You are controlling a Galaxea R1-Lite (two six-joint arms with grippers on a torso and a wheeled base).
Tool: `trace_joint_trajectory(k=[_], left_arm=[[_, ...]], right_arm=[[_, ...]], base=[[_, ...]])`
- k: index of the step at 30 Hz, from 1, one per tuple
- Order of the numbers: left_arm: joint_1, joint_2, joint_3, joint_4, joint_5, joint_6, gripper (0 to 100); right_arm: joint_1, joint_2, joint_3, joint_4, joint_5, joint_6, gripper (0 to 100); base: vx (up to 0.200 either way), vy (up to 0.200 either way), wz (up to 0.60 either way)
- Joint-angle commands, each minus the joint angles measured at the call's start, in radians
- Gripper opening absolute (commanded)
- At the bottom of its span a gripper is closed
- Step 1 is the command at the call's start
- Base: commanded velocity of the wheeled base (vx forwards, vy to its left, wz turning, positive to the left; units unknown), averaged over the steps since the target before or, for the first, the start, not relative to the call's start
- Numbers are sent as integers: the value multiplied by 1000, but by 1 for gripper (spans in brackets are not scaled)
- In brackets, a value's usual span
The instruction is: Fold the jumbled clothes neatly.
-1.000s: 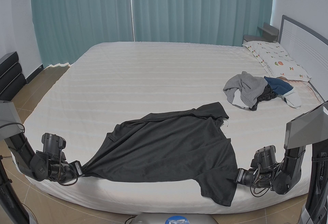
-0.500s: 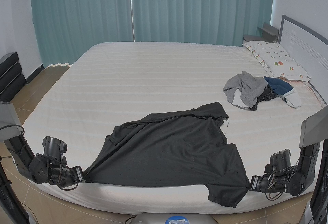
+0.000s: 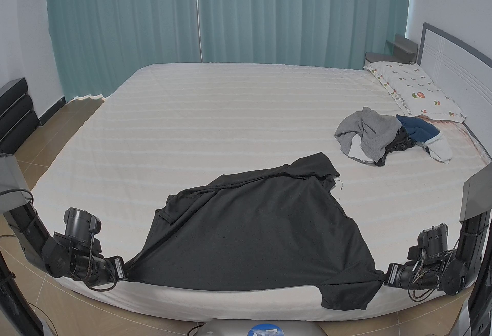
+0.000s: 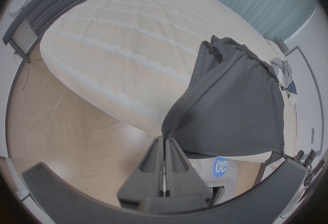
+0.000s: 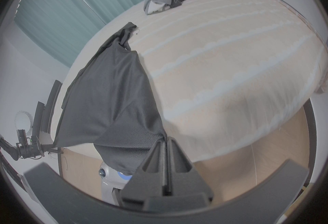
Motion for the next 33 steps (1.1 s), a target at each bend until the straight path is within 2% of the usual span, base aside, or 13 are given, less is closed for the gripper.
trace_joint_trajectory(k=[1,3,4,11,14,16,18,19,20,22,24,27,33], left_arm=[[0,4,-4,-3,-3,-1,100],[0,1,2,2,-16,-4,100],[-2,1,7,4,-17,-4,100],[-19,-61,35,-16,-16,-4,100],[-19,-128,31,-30,-37,-6,100],[-17,-147,31,-29,-72,-14,100],[-17,-141,25,-29,-100,-64,100],[-17,-141,25,-29,-100,-64,100],[-17,-136,21,-32,-126,-142,100],[-17,-139,19,-33,-160,-182,100],[19,-145,16,-44,-220,-211,100],[65,-142,7,-47,-240,-211,100],[65,-96,8,-52,-243,-213,100]], right_arm=[[1,10,-7,-12,1,1,0],[16,20,1,-12,1,-1,0],[19,25,5,-14,1,-2,100],[-15,-44,-15,-57,-4,-4,100],[-30,-62,-87,-58,13,18,100],[-9,-52,-151,-58,22,102,100],[16,-50,-211,-58,22,205,100],[16,-50,-211,-58,22,205,100],[39,-47,-249,-60,22,314,100],[57,-44,-266,-60,24,389,100],[93,-21,-274,-70,25,513,100],[86,-13,-271,-109,30,578,100],[76,7,-246,-169,56,621,100]], base=[[0,0,0],[0,0,0],[0,0,0],[0,0,0],[0,0,0],[0,0,0],[0,0,0],[0,0,0],[0,0,0],[0,0,0],[0,0,0],[0,67,0],[0,200,0]])
